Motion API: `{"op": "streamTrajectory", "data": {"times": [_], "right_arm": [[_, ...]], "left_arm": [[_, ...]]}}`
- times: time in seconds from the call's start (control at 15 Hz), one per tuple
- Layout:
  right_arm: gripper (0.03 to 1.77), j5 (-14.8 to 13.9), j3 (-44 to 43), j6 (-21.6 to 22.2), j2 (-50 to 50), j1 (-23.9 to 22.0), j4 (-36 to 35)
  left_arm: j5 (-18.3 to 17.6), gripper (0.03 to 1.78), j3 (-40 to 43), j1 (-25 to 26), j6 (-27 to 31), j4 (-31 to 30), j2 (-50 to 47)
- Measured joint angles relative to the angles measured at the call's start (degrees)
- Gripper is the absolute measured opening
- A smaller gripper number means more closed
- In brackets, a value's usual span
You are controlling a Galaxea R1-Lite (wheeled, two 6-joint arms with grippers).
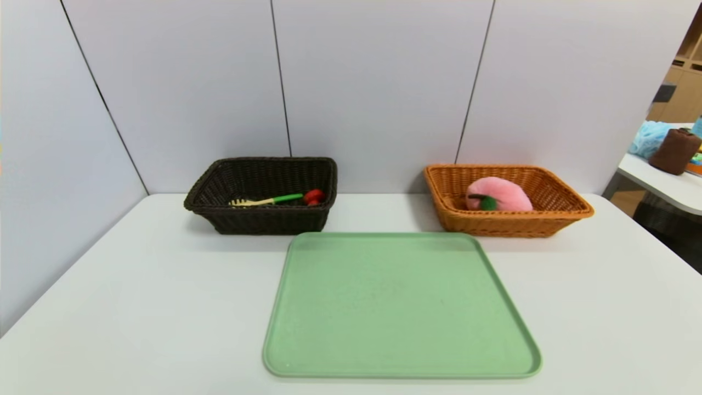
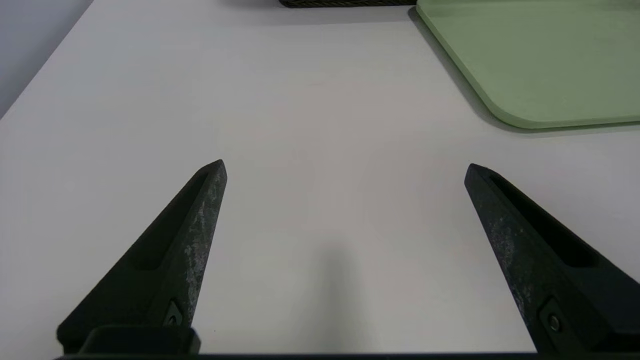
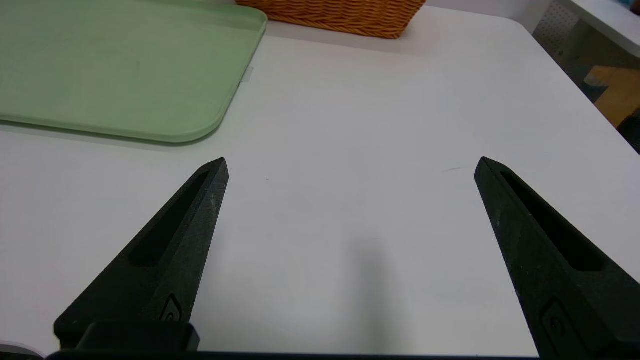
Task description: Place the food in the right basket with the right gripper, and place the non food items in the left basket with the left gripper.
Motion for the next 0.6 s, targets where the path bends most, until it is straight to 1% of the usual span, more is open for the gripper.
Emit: {"op": "streamTrajectory", "data": {"times": [0.13, 0.2, 0.27, 0.4, 0.47, 0.6], "right_arm": [[1.70, -0.2, 0.0, 0.0, 0.0, 0.0, 0.0], [1.70, -0.2, 0.0, 0.0, 0.0, 0.0, 0.0], [1.70, -0.2, 0.0, 0.0, 0.0, 0.0, 0.0], [1.70, -0.2, 0.0, 0.1, 0.0, 0.0, 0.0], [1.70, -0.2, 0.0, 0.1, 0.0, 0.0, 0.0], [1.70, -0.4, 0.1, 0.8, 0.0, 0.0, -0.1]], "left_arm": [[2.3, 1.69, 3.5, 0.0, -1.6, -8.2, 0.0], [2.8, 1.69, 4.6, 0.0, -1.2, -11.4, 0.0], [3.3, 1.69, 5.2, 0.0, 0.0, -12.3, 0.0], [7.3, 1.69, 5.7, 0.0, 3.6, -10.8, 0.0], [7.6, 1.69, 5.7, 0.0, 4.5, -9.4, 0.0], [7.7, 1.69, 5.8, -0.1, 4.6, -9.0, 0.0]]}}
